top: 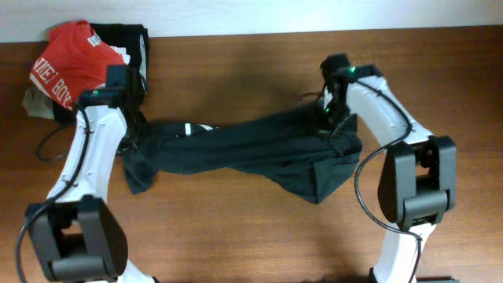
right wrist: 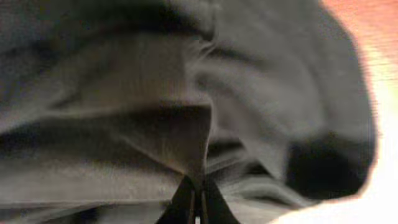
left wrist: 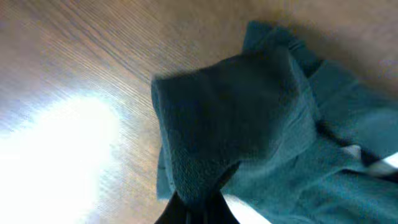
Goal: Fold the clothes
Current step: 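Lift the shirt with both grippers and shake it out flat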
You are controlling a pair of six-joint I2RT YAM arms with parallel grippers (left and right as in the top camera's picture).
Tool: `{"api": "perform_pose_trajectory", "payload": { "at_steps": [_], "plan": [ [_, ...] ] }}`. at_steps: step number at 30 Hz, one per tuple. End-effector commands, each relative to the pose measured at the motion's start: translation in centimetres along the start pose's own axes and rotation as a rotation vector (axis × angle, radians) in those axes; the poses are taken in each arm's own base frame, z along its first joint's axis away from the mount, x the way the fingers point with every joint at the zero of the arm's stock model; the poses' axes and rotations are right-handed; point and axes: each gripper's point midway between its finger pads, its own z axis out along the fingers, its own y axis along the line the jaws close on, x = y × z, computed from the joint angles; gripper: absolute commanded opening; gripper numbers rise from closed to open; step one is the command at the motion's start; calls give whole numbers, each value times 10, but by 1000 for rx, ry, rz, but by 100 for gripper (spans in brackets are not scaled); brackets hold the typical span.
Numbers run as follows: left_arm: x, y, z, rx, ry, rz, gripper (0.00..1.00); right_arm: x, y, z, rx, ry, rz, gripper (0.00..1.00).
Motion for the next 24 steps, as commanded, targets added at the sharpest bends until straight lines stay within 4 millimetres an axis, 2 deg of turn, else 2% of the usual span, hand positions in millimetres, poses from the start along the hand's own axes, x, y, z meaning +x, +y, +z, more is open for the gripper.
{"api": "perform_pose_trajectory", "payload": {
  "at_steps": [1,2,5,6,7,8,9,11,14,17,20,22,23,24],
  "plan": [
    [-33,15,-85,92,-196,-58,1,-24,-2,-98,-55,-203,45,4],
    [-37,21,-108,117,-244,-74,1,-23,-1,-131,-74,-272,41,4],
    [-38,41,-170,174,-363,-96,1,-13,2,-198,-118,-439,28,4],
    [-37,50,-195,197,-409,-110,1,-6,-1,-225,-124,-513,27,4],
    [-35,57,-214,212,-442,-118,1,0,-4,-244,-120,-567,29,4],
    [-33,65,-233,226,-477,-117,1,10,-13,-273,-108,-652,69,4],
    [-27,79,-262,245,-536,-132,1,19,-20,-293,-98,-714,97,4],
    [-18,99,-302,275,-623,-161,1,45,-30,-336,-101,-837,116,4],
    [5,128,-353,321,-733,-182,1,87,-41,-386,-119,-971,128,4],
    [28,150,-384,348,-791,-198,1,124,-53,-433,-128,-1099,147,4],
    [47,174,-425,399,-922,-218,1,155,-59,-479,-160,-1241,133,4],
    [50,180,-440,417,-980,-225,1,164,-69,-493,-133,-1300,169,4],
    [36,176,-449,435,-1019,-239,1,159,-79,-495,-85,-1314,216,4],
    [22,168,-448,435,-1017,-238,1,151,-78,-491,-71,-1295,218,4]
  ]
}}
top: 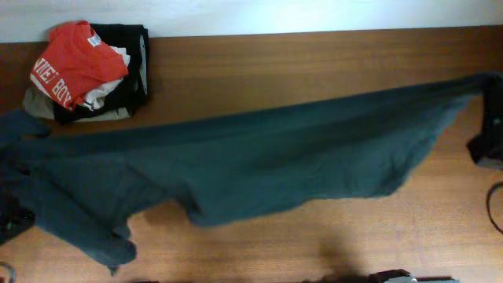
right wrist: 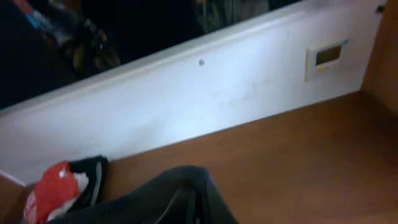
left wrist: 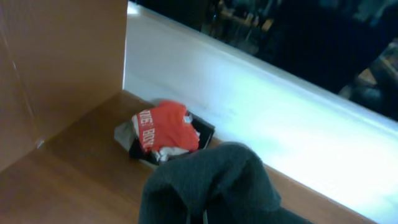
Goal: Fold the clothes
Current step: 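Lift the shirt with both grippers and shake it out flat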
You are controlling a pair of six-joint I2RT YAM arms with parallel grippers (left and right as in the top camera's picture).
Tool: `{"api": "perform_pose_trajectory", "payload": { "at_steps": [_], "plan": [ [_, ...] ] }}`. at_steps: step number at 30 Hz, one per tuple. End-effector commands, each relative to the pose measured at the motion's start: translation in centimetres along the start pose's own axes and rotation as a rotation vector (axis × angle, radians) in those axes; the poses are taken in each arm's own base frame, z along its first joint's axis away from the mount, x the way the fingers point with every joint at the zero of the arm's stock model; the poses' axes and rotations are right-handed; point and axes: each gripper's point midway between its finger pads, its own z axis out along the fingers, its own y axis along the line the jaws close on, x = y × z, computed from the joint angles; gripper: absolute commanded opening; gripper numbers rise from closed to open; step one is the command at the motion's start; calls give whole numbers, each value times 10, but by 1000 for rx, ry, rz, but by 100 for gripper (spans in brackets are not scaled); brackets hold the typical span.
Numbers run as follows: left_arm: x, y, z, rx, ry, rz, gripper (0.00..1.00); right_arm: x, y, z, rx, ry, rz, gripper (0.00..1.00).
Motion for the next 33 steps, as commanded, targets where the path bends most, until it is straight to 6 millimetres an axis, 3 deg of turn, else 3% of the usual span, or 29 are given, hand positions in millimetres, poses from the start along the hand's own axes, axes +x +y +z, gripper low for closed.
{"api": "perform_pose_trajectory", "payload": {
  "at_steps": [1,2,4,5,6,8,10,11,14,15,16,17,18,19,21,23,24,26,27,29,30,31,33],
  "plan": [
    [-14,-11,41,-37,-14,23,1,-6,-21,28,157,-5,-15,4],
    [-10,-19,64,-34,24,34,1,-3,-21,42,170,22,-21,4],
    [18,-46,126,21,178,81,1,10,-24,88,228,106,-36,4],
    [41,-57,171,21,281,99,1,19,-36,119,283,165,-18,4],
    [58,-60,201,1,338,112,1,30,-47,147,311,226,-6,4],
    [107,-66,274,-32,481,137,1,55,-73,196,336,351,42,4],
    [169,-74,340,-39,623,159,1,83,-107,245,407,461,52,4],
    [221,-77,384,-58,711,186,1,107,-121,277,422,537,27,4],
    [311,-84,440,-71,826,234,21,149,-135,330,429,632,27,4],
    [334,-86,452,-69,846,246,50,158,-136,343,419,647,33,11],
    [349,-88,459,-68,859,253,99,166,-137,353,408,659,39,44],
    [367,-89,466,-66,877,276,99,175,-141,361,408,678,43,93],
    [373,-90,468,-46,884,321,99,178,-144,361,415,687,45,99],
    [370,-89,467,-36,882,355,99,179,-147,358,423,699,49,99],
    [344,-93,452,-23,861,363,99,172,-150,346,434,698,58,99],
    [306,-94,417,-19,859,370,99,162,-149,323,410,714,61,99],
    [303,-92,409,-22,872,375,99,167,-142,319,368,748,53,99],
    [326,-87,391,-11,1005,371,82,187,-125,312,285,846,94,99],
    [346,-83,379,6,1106,372,80,198,-116,308,250,899,118,99],
    [380,-84,373,81,1228,404,51,214,-109,308,235,953,119,99],
    [396,-88,374,128,1264,422,14,223,-106,308,233,980,113,99],
    [408,-89,374,134,1289,426,5,231,-104,308,234,1004,109,99],
    [430,-86,380,127,1322,435,5,252,-104,309,241,1062,106,99]
  ]
}}
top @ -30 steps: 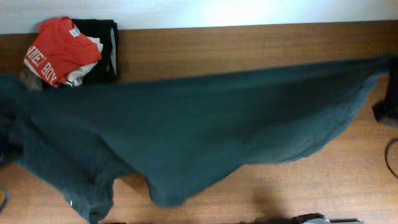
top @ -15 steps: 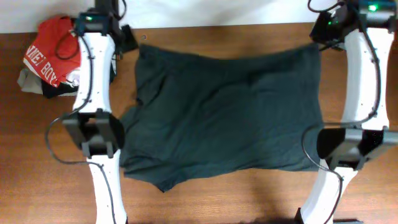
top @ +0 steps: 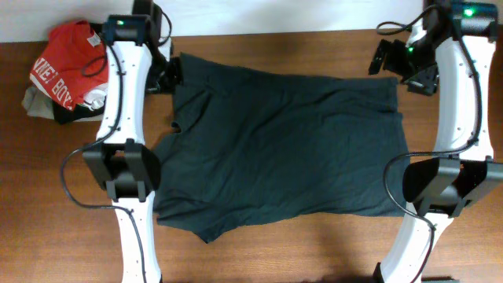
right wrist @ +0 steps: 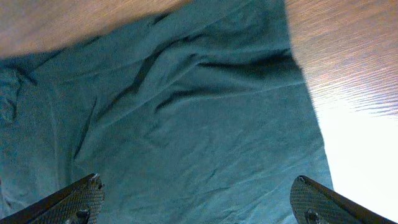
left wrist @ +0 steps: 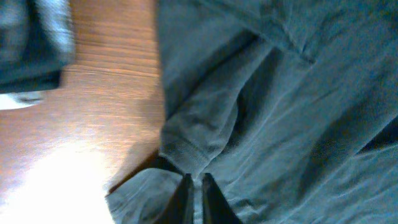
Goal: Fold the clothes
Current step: 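Lift the shirt with both grippers and shake it out flat, then lay the shirt down and pull both grippers toward the front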
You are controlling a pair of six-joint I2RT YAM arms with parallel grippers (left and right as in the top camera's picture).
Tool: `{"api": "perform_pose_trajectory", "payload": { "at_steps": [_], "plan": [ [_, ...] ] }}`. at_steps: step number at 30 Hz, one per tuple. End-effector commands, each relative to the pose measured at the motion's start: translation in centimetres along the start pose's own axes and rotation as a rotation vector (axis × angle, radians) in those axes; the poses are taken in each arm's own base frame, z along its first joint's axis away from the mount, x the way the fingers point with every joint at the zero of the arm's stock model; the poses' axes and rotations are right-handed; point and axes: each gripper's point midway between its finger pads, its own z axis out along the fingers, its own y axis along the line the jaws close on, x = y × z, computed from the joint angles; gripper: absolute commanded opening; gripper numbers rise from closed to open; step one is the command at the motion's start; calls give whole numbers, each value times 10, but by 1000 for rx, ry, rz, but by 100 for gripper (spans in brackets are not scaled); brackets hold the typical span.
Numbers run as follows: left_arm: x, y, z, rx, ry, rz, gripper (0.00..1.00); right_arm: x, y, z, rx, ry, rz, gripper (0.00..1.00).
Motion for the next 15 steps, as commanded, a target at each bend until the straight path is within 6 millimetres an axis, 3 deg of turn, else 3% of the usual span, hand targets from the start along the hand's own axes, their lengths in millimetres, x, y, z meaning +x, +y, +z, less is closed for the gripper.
{"api": "perform_pose_trajectory", "payload": {
  "at_steps": [1,4,5,9,13,15],
  "plan": [
    [4,-12,41,44,68,50,5,15,6,15,-9,61,-21,99],
    [-7,-8,78,45,60,52,5,32,3,43,14,144,-21,99],
    [-8,-7,91,43,70,51,5,35,3,51,14,160,-18,93],
    [-9,0,130,39,95,42,5,37,9,61,6,164,-33,90],
    [-7,27,168,6,128,4,5,40,14,63,20,164,-57,90],
    [-11,52,178,-31,117,-29,5,43,20,63,20,167,-73,90]
  ]
}}
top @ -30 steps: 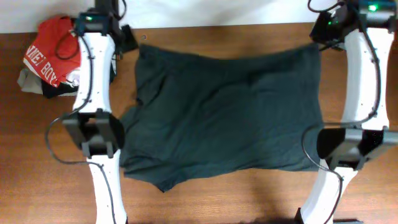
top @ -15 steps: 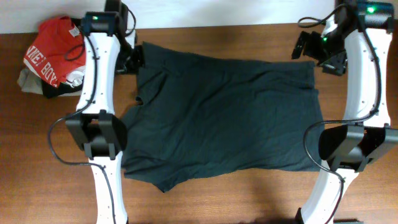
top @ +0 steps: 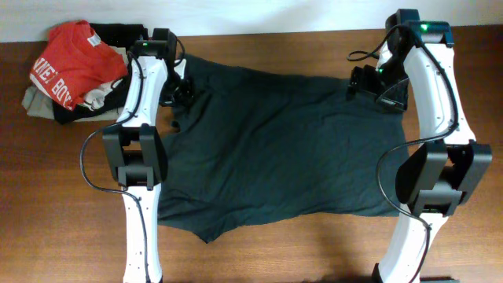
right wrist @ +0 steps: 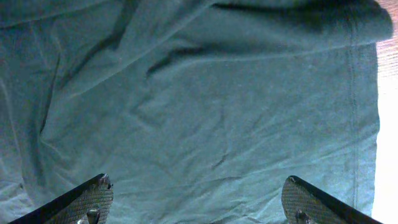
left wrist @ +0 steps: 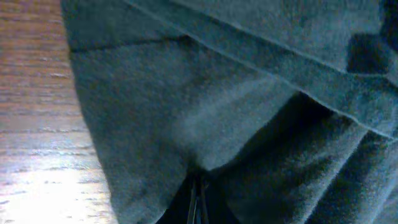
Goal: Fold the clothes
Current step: 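Lay the shirt down and pull both grippers toward the front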
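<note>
A dark teal T-shirt (top: 275, 141) lies spread nearly flat on the wooden table, its top edge toward the far side. My left gripper (top: 179, 93) is at the shirt's far left corner, shut on a pinch of the fabric (left wrist: 205, 124), which bunches up around the closed fingertips. My right gripper (top: 376, 85) hovers over the shirt's far right corner, wide open; its two fingertips (right wrist: 93, 199) stand far apart above the wrinkled cloth (right wrist: 205, 112), holding nothing.
A pile of clothes with a red printed shirt (top: 67, 67) on top sits at the table's far left corner, beside the left arm. Bare wooden table (top: 71, 204) surrounds the spread shirt. A white wall runs along the far edge.
The left gripper has shifted slightly right and nearer, still pinching the shirt's left corner. The open right gripper has moved left and lower, closer over the shirt's right corner.
Both grippers first pinched the crumpled shirt lying bunched on the table. Then the shirt was stretched wide in the air between them. Then it lay spread flat, the right gripper open and the left still shut on the corner, as now.
</note>
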You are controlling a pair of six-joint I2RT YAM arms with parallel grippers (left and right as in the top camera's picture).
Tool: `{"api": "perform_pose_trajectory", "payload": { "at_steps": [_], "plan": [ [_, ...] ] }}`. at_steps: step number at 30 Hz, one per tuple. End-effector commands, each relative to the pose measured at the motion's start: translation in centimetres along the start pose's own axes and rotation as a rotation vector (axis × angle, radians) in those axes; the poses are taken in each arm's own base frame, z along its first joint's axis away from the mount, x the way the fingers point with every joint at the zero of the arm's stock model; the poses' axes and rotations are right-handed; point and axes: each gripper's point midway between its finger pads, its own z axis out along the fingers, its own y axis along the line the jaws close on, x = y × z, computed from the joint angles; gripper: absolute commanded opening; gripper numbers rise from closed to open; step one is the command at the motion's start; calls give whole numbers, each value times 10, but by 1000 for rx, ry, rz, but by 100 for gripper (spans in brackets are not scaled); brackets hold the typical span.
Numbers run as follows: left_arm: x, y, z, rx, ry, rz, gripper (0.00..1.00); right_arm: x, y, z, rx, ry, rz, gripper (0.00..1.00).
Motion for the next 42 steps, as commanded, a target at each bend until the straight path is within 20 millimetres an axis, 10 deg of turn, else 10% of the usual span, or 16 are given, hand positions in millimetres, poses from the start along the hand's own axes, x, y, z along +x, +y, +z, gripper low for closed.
{"api": "perform_pose_trajectory", "payload": {
  "at_steps": [1,4,8,11,12,15,19,25,28,31,34,36,38,42],
  "plan": [
    [3,64,48,-124,42,-54,5,6,11,-3,4,-1,-40,90],
    [-24,98,25,-258,-68,-73,5,11,23,0,4,3,-66,90],
    [-67,84,-50,-260,-272,-63,19,14,31,1,19,-1,-66,90],
    [-79,52,-132,-237,-443,-34,57,11,22,0,79,-26,-19,90],
    [-77,37,-163,-207,-489,-17,99,11,22,-1,79,-26,-19,90],
    [-54,3,-225,-166,-543,27,99,18,16,-3,111,-5,-16,90],
    [-15,-16,-251,-155,-489,38,99,23,7,-11,147,-2,6,89],
    [18,-38,-310,-40,-547,36,99,62,-18,-75,240,-51,37,90],
    [49,-31,-294,-64,-395,23,99,72,-24,-78,259,-49,39,99],
    [87,-16,-230,-107,-117,-1,99,62,-27,-62,274,-66,35,99],
    [108,-3,-155,-131,67,-17,89,50,-25,-46,261,-99,37,54],
    [104,1,-114,-119,66,-21,42,38,-22,-33,246,-135,37,24],
    [95,9,-82,-113,19,-75,19,36,-22,-18,237,-133,37,18],
    [106,26,-38,-119,27,-175,17,40,-25,21,221,-106,39,6]
  ]
}}
